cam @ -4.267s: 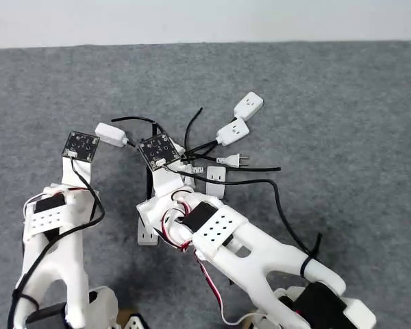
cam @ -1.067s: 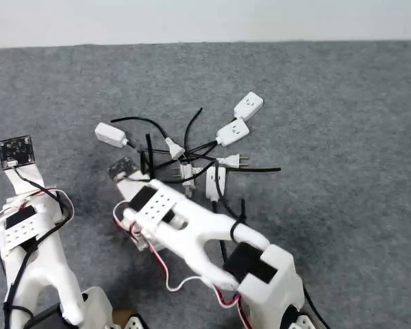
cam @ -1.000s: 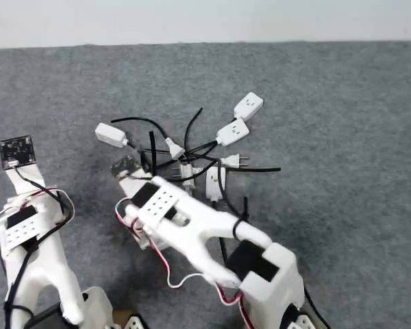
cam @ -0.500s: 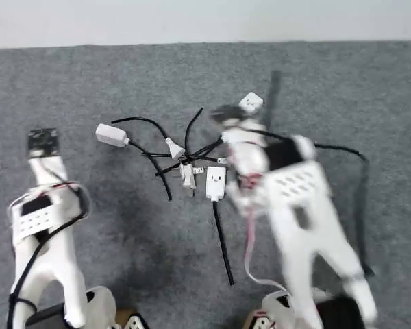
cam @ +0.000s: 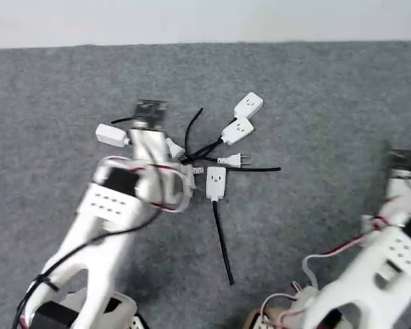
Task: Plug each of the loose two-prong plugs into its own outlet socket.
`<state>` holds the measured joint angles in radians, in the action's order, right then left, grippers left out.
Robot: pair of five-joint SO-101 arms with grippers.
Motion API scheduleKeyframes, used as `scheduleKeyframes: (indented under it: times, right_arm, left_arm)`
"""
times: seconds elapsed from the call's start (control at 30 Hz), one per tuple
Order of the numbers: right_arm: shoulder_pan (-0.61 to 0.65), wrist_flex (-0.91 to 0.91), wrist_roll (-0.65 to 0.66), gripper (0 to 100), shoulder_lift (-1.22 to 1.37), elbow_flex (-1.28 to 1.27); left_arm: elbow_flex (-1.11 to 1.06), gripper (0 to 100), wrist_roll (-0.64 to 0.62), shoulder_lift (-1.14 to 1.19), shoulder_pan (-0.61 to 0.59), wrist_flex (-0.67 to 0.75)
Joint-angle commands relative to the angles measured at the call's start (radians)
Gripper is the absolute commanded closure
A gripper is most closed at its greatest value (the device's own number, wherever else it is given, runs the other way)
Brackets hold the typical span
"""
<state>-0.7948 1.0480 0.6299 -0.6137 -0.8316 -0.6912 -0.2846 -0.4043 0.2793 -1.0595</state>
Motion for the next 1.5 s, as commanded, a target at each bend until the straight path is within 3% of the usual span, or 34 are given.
scheduleKeyframes:
  times: [0.0,0.13,0.3,0.37,0.53,0.63,0.87,1.13,1.47]
  right_arm:
    - [-0.099,-0.182,0.012,99.1,0.171,0.041]
    - [-0.131,-0.289,-0.08,97.8,0.417,0.17]
    - [-0.137,-0.292,-0.184,72.1,0.673,0.381]
    - [-0.136,-0.262,-0.192,68.2,0.736,0.457]
    - [-0.143,-0.196,-0.336,84.4,0.792,0.618]
    - [-0.133,-0.166,-0.336,91.9,0.8,0.657]
    - [-0.11,-0.159,-0.342,86.0,0.802,0.652]
    - [-0.085,-0.159,-0.342,85.6,0.802,0.652]
    - [-0.071,-0.157,-0.334,85.6,0.802,0.624]
  left_arm:
    - [0.051,87,-0.167,-0.02,0.17,0.15]
    - [0.091,87,-0.196,0.084,0.219,0.229]
    - [0.265,87,-0.196,0.367,0.236,0.236]
    - [0.325,87,-0.199,0.477,0.238,0.236]
    - [0.463,87,-0.319,0.666,0.229,0.203]
    - [0.516,87,-0.324,0.723,0.232,0.166]
    - [0.573,87,-0.321,0.784,0.229,0.126]
    - [0.57,87,-0.324,0.789,0.229,-0.04]
    - [0.575,87,-0.287,0.792,0.201,-0.091]
